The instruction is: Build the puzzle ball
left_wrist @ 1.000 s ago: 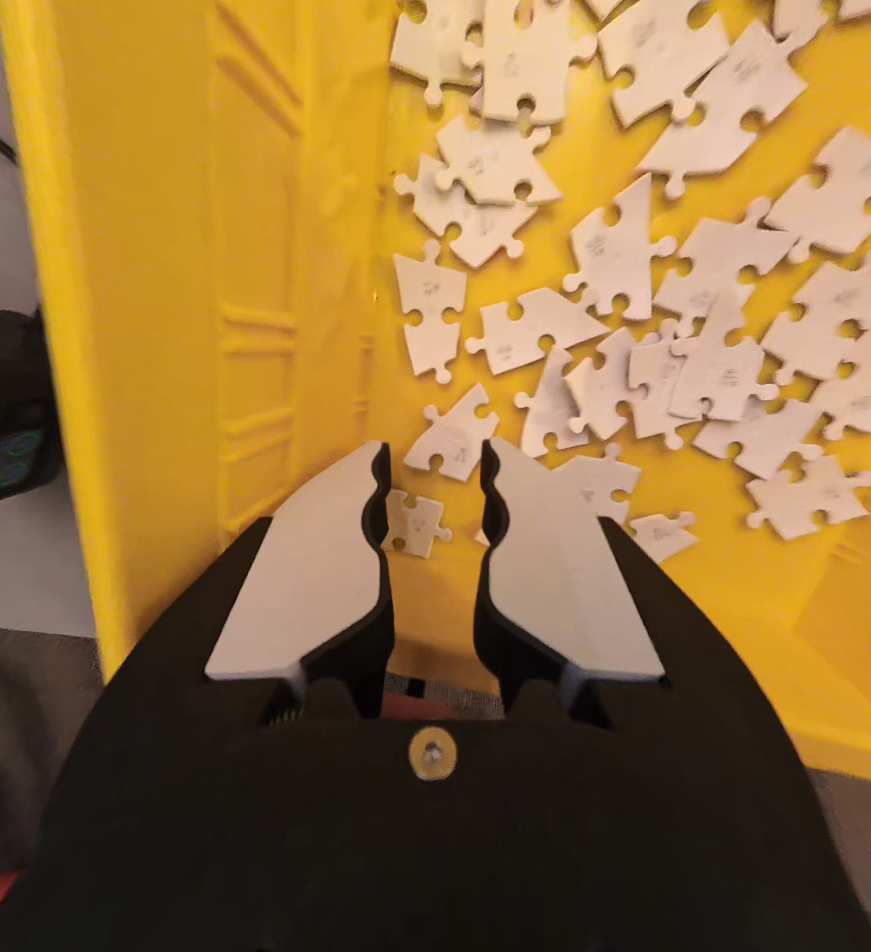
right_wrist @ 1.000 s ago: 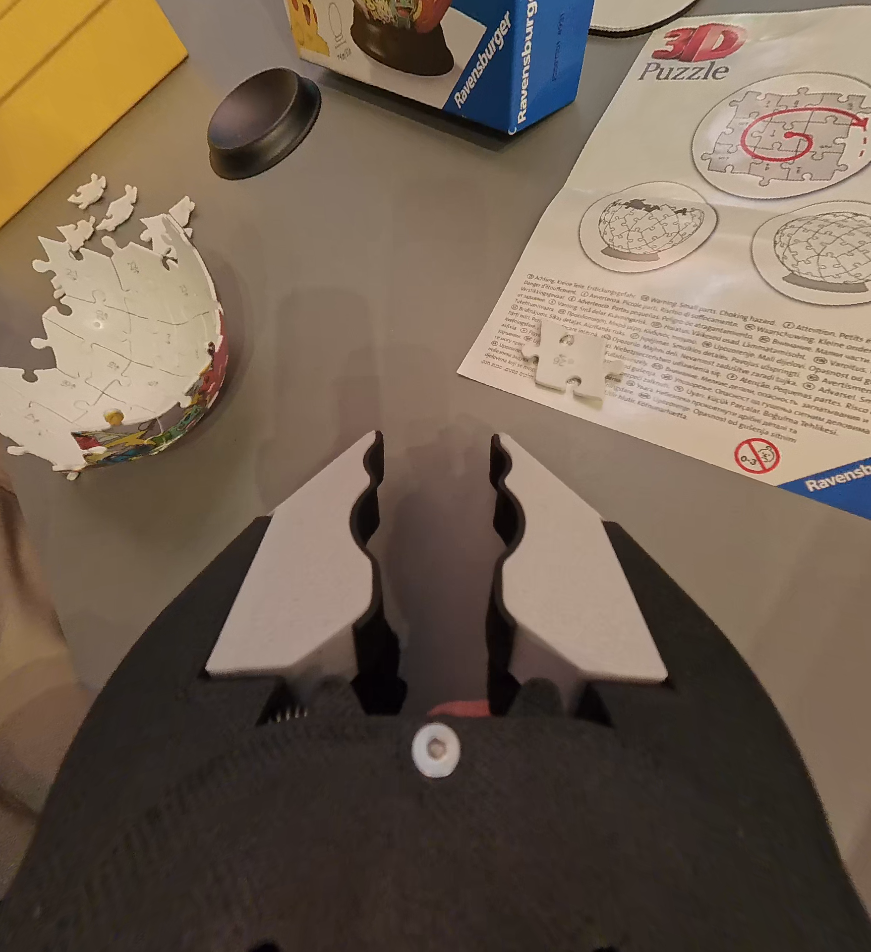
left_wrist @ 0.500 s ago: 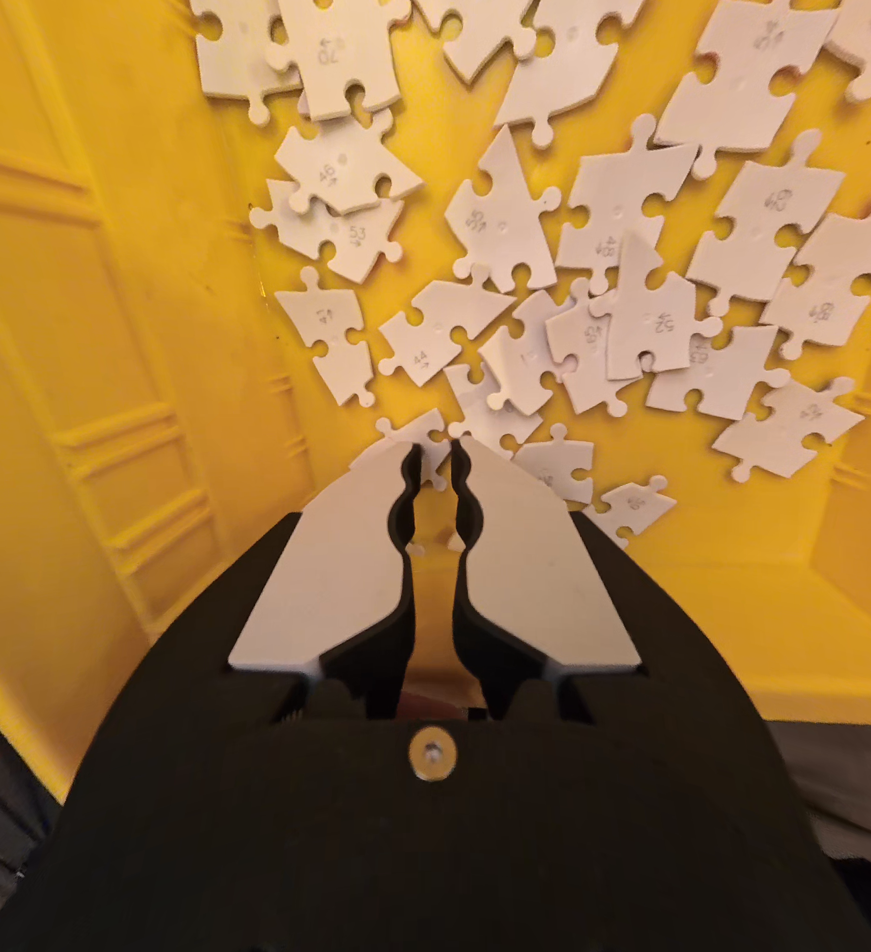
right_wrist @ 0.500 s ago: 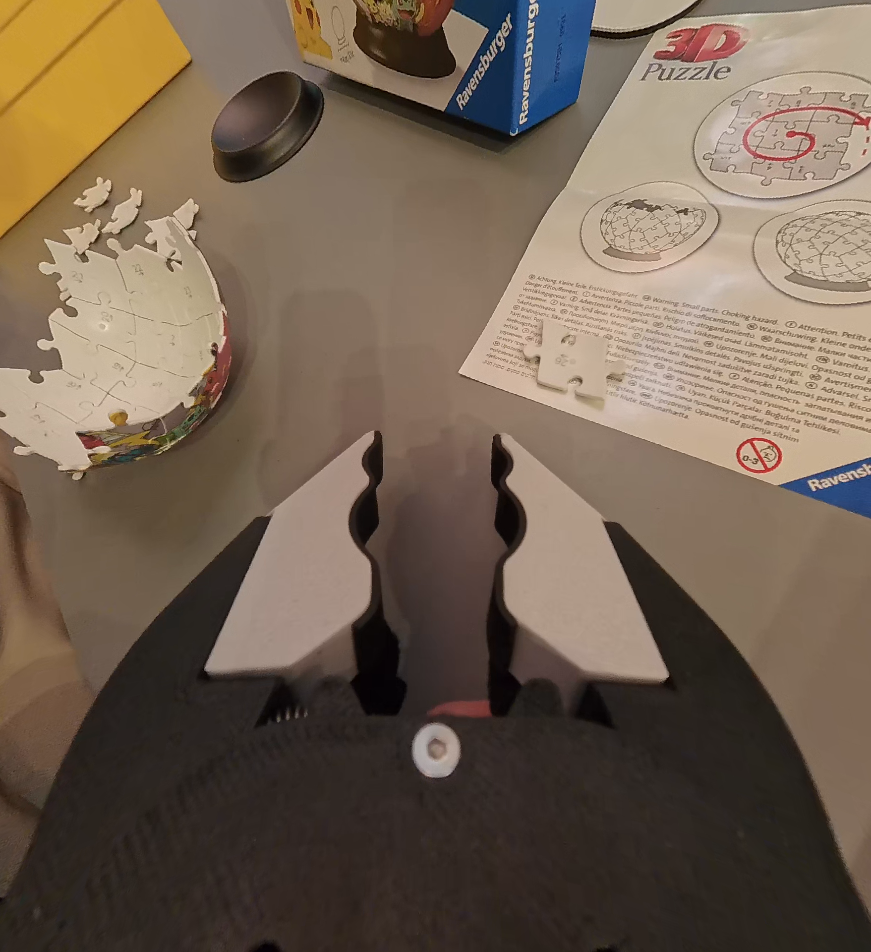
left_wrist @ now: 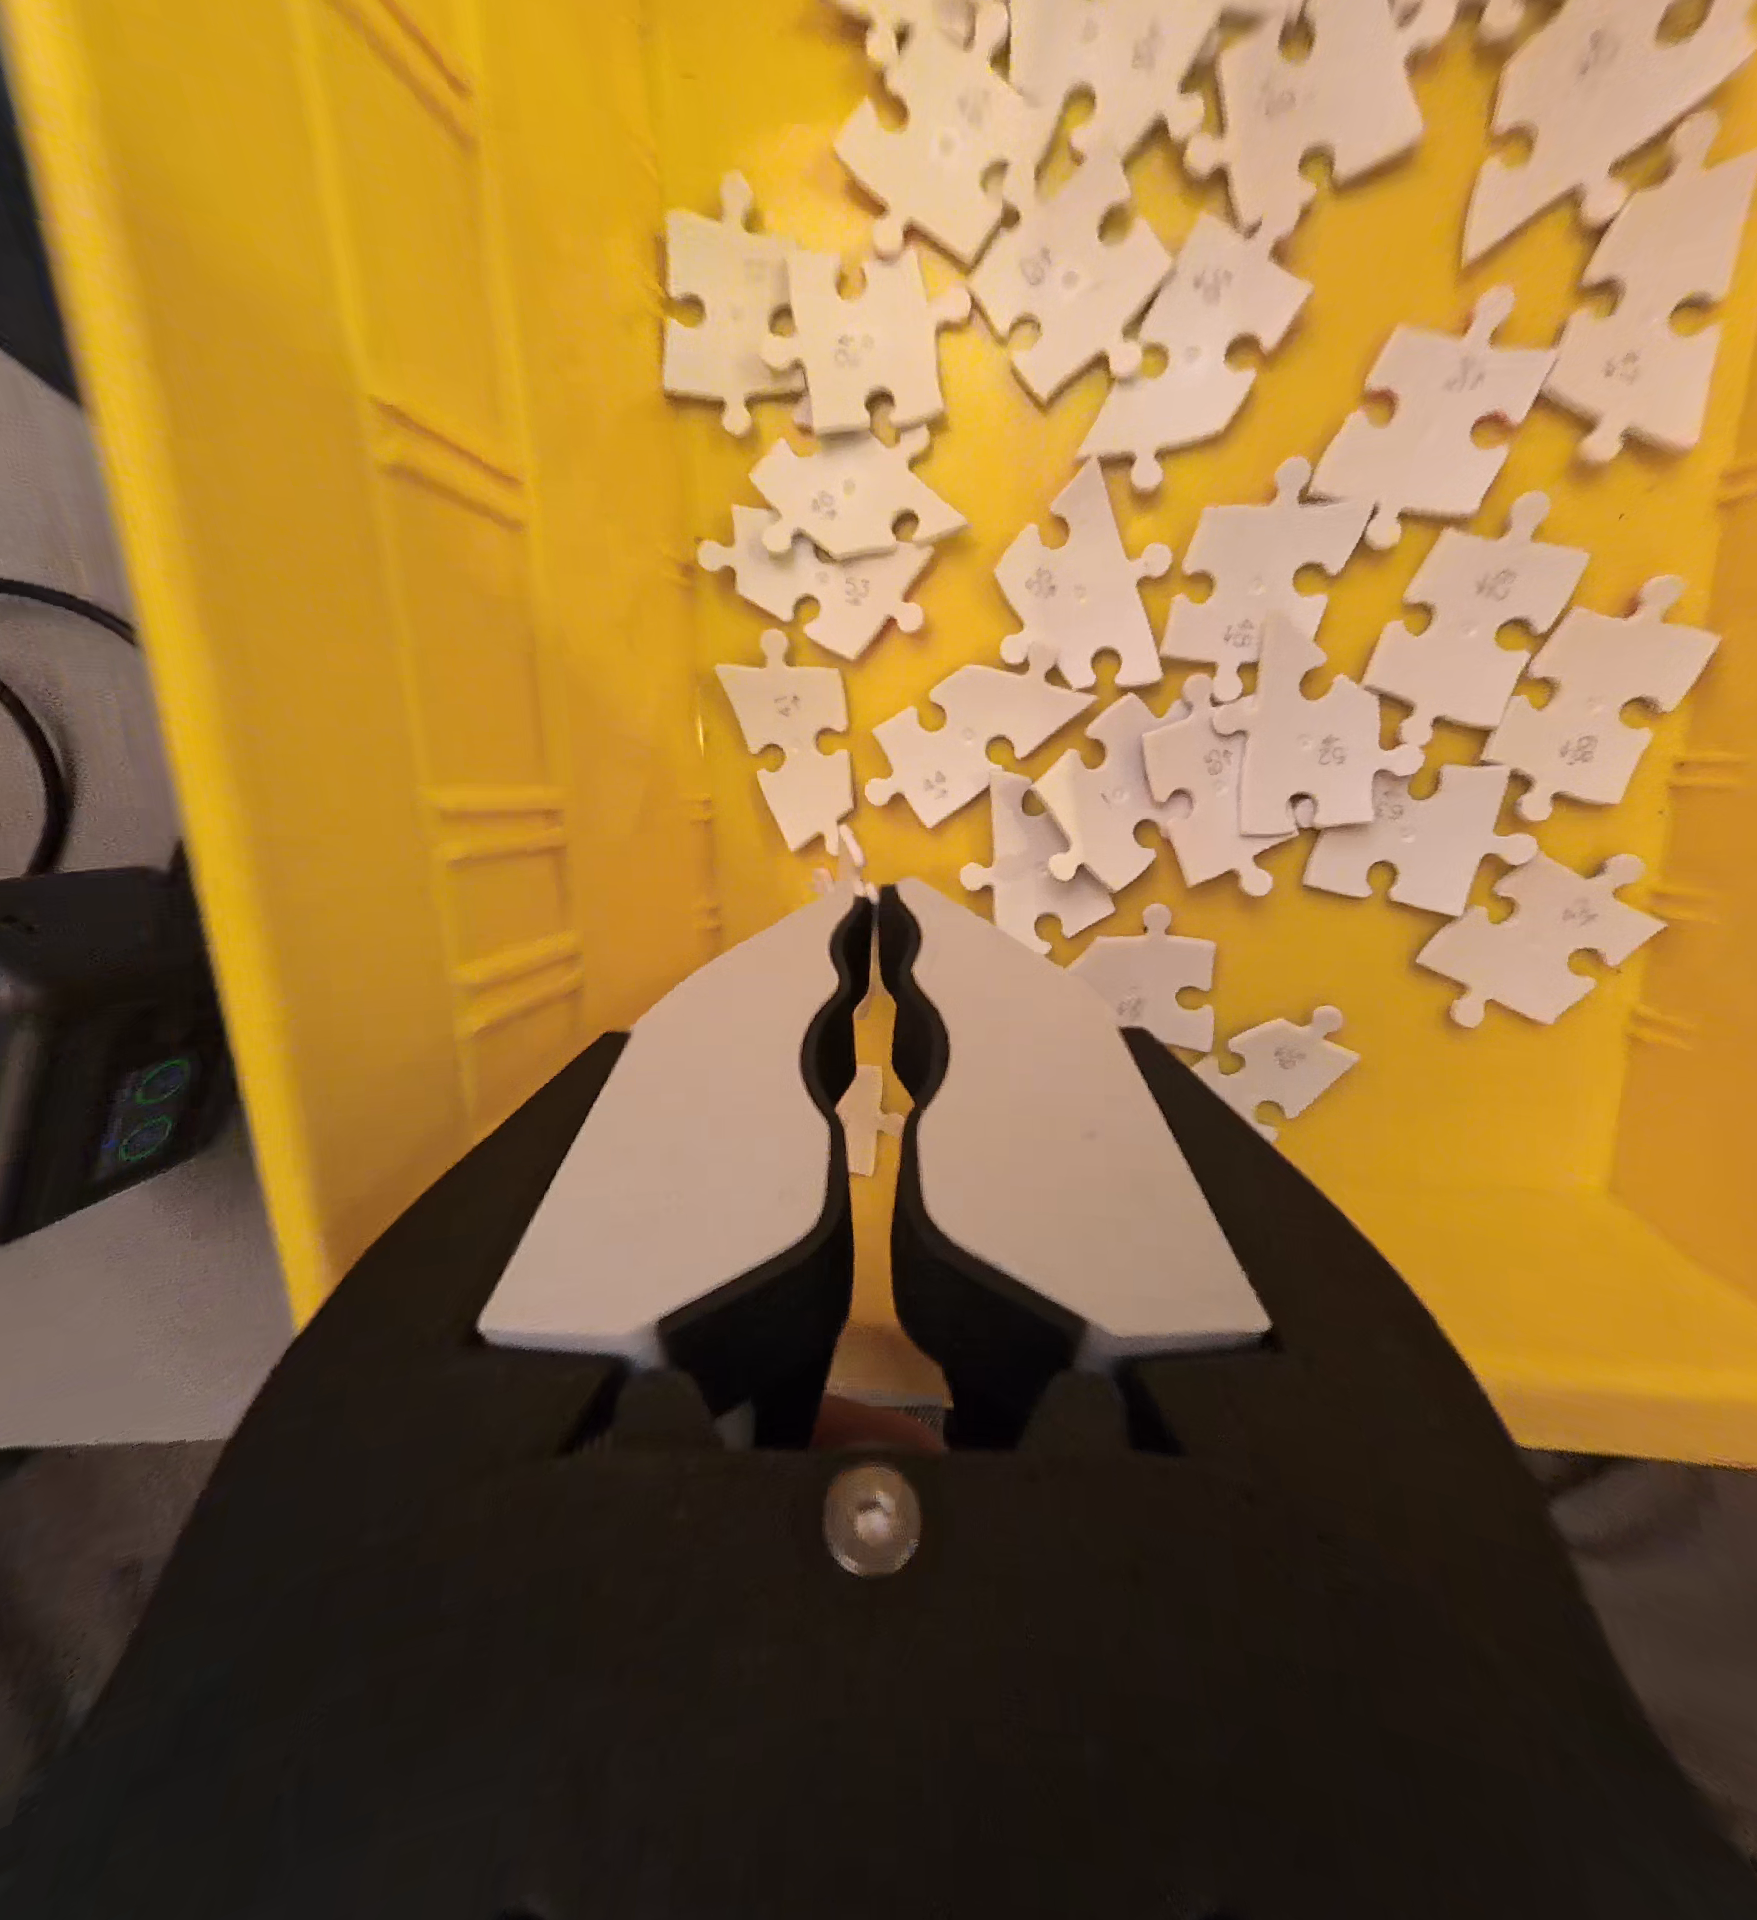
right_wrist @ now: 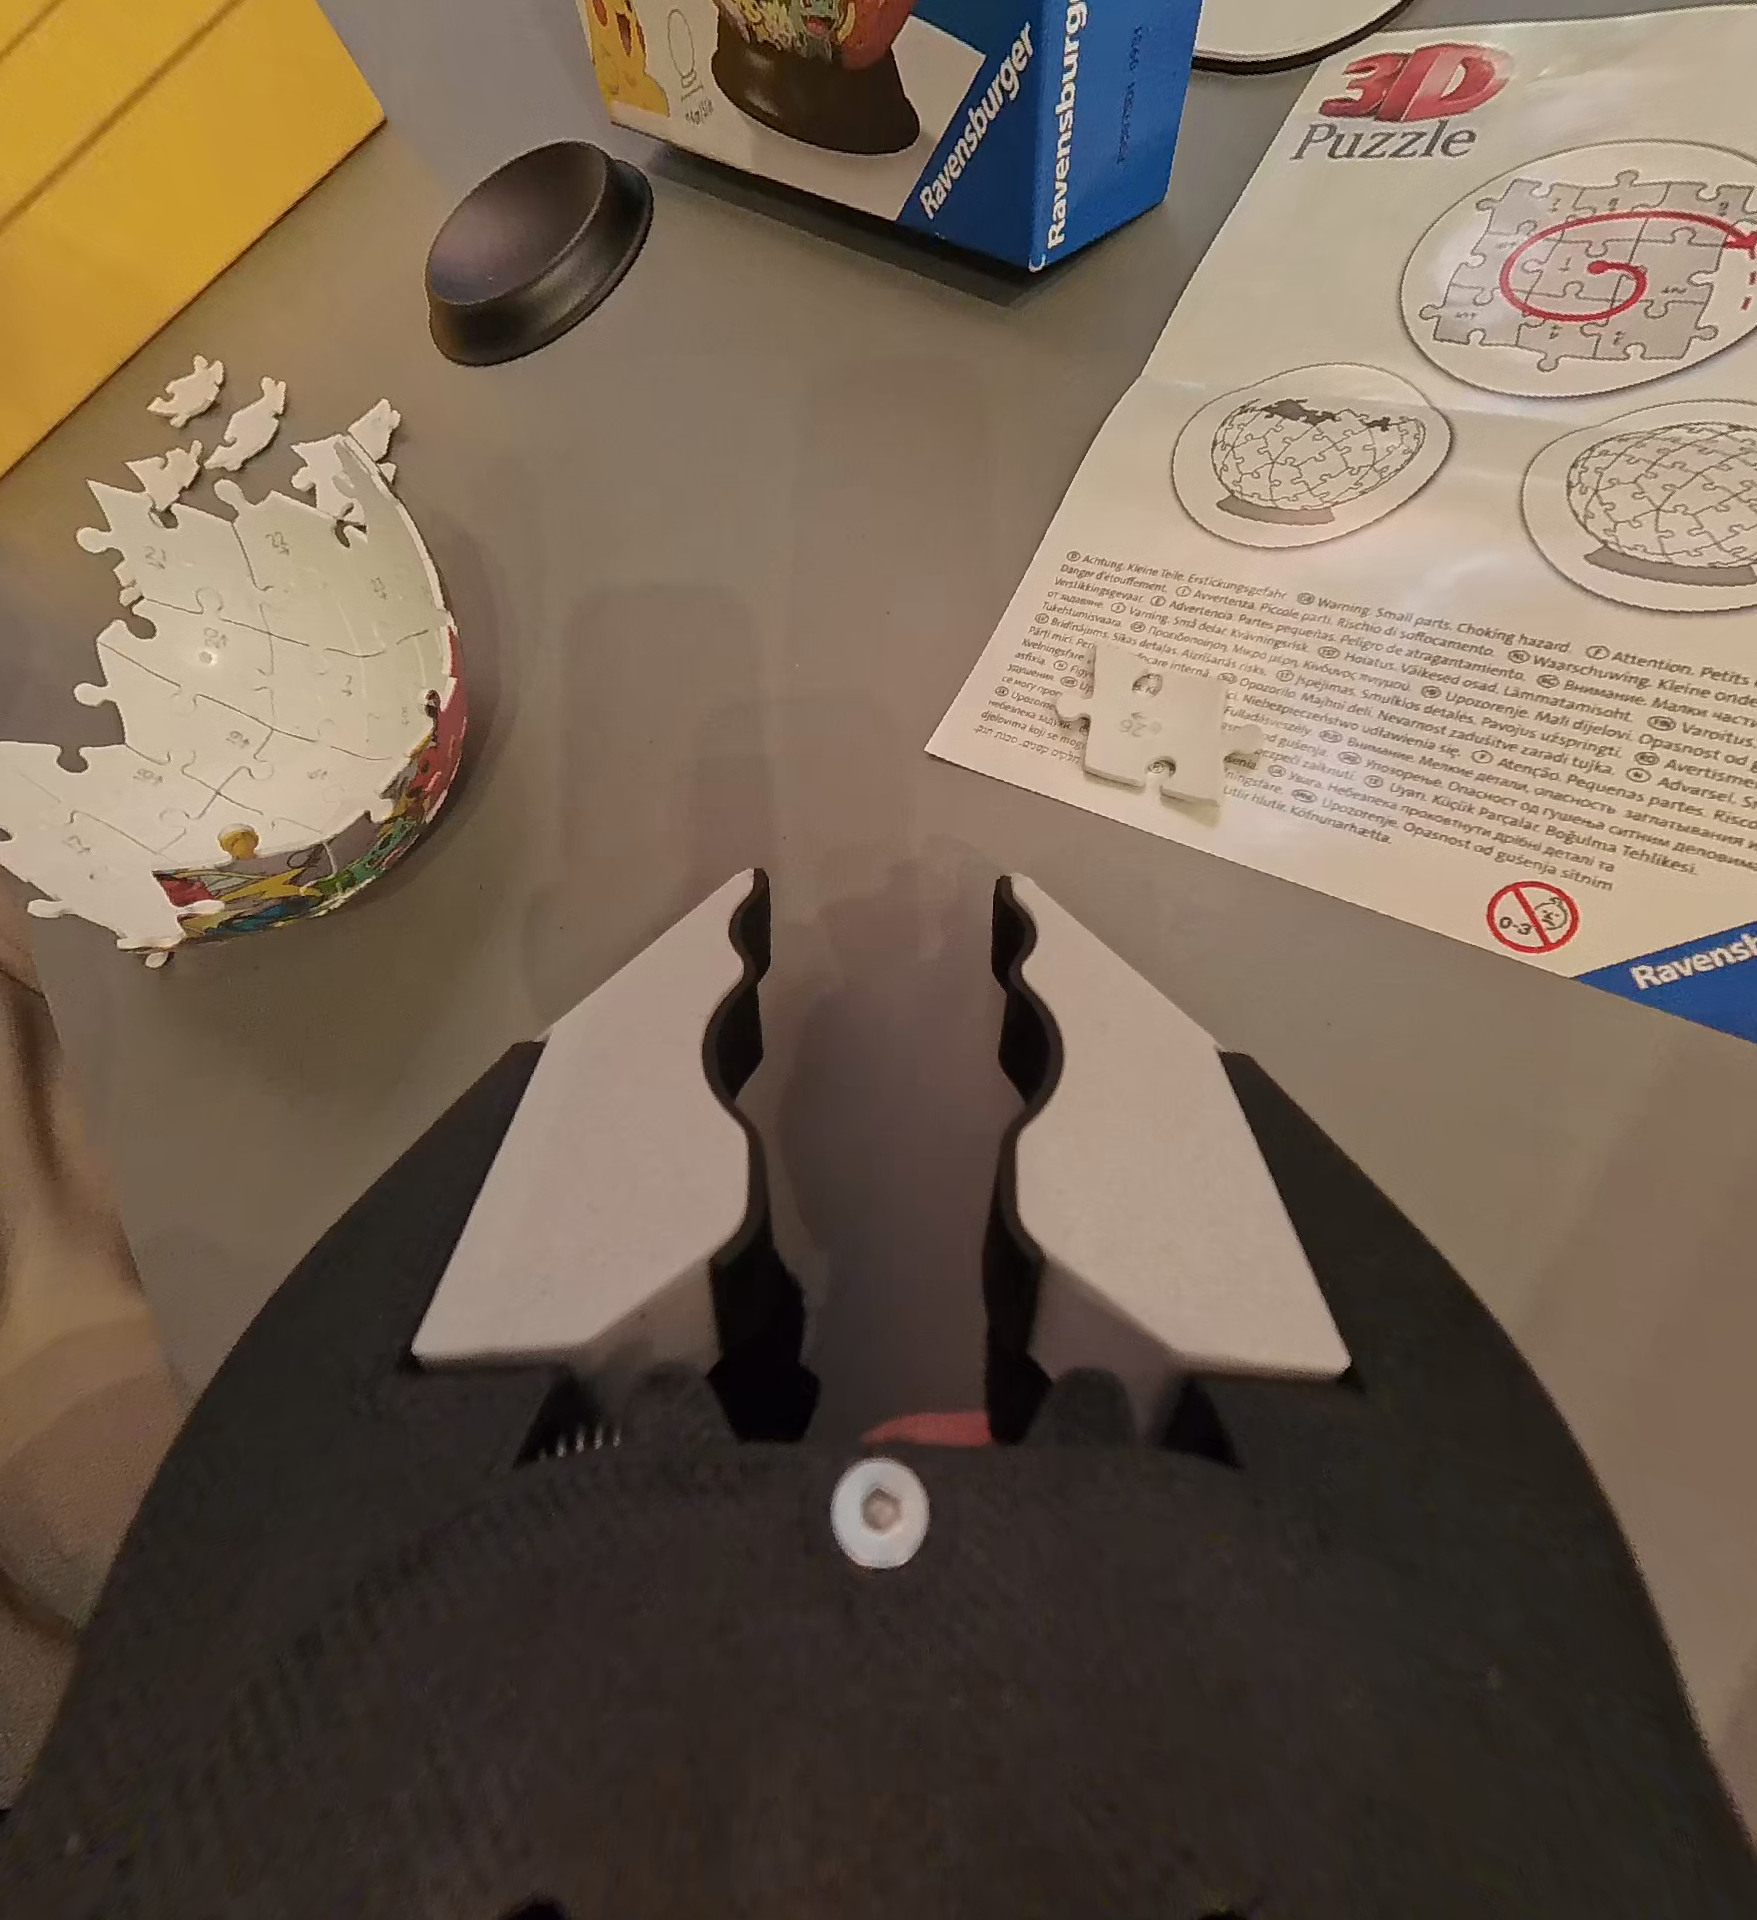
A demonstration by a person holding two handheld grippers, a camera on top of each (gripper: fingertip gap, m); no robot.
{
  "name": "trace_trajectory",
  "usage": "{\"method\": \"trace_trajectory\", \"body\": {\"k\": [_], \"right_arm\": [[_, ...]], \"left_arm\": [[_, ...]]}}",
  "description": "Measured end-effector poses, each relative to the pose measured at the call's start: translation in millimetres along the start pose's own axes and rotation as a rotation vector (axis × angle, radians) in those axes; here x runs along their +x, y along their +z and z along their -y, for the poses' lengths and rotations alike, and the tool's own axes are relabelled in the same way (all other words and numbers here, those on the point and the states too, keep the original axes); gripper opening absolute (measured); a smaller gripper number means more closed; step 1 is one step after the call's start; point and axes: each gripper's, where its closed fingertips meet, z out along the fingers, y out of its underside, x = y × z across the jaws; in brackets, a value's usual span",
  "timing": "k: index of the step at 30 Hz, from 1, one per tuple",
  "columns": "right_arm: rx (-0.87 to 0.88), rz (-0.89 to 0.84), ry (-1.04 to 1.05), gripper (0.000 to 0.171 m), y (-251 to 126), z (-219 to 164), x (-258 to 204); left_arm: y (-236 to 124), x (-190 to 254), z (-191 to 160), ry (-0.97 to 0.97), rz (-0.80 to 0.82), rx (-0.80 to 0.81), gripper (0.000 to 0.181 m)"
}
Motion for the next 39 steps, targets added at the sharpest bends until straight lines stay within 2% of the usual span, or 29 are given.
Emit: {"method": "trace_trajectory", "body": {"k": [3, 6, 8, 11, 14, 17, 20, 22, 27, 30, 34, 39], "right_arm": [[-0.002, -0.001, 0.001, 0.041, 0, 0, 0], [-0.005, -0.003, 0.0, 0.041, 1, -1, 0], [-0.007, -0.004, 0.0, 0.041, 1, -1, 1], [-0.01, -0.005, -0.002, 0.041, 1, -1, 1], [-0.011, -0.004, -0.004, 0.041, 1, -1, 0], [-0.009, -0.003, -0.004, 0.041, 1, -1, 0], [-0.008, -0.002, -0.005, 0.042, 0, -1, 0], [-0.008, -0.001, -0.005, 0.042, 0, -1, 0], [-0.012, -0.005, 0.001, 0.042, 1, -1, 1], [-0.01, -0.011, 0.004, 0.042, 1, -1, 2], [-0.017, -0.017, 0.005, 0.041, 1, -2, 3], [-0.02, -0.021, 0.011, 0.041, 2, -2, 4]], "left_arm": [[-21, 7, 15, -0.004, -0.002, 0.1, 0.001], [-59, 37, 53, 0.043, -0.03, 0.276, 0.001], [-89, 79, 82, 0.103, -0.086, 0.408, 0.001], [-115, 149, 108, 0.258, -0.12, 0.5, 0.001], [-116, 232, 110, 0.399, -0.252, 0.547, 0.001], [-80, 275, 93, 0.503, -0.242, 0.462, 0.001], [-43, 287, 77, 0.551, -0.185, 0.371, 0.001], [-25, 281, 73, 0.612, -0.079, 0.363, 0.001], [-10, 285, 60, 0.646, -0.071, 0.302, 0.002], [-10, 284, 59, 0.604, -0.103, 0.31, 0.019], [-33, 282, 65, 0.536, -0.168, 0.372, 0.027], [-102, 257, 93, 0.422, -0.208, 0.581, 0.023]]}}
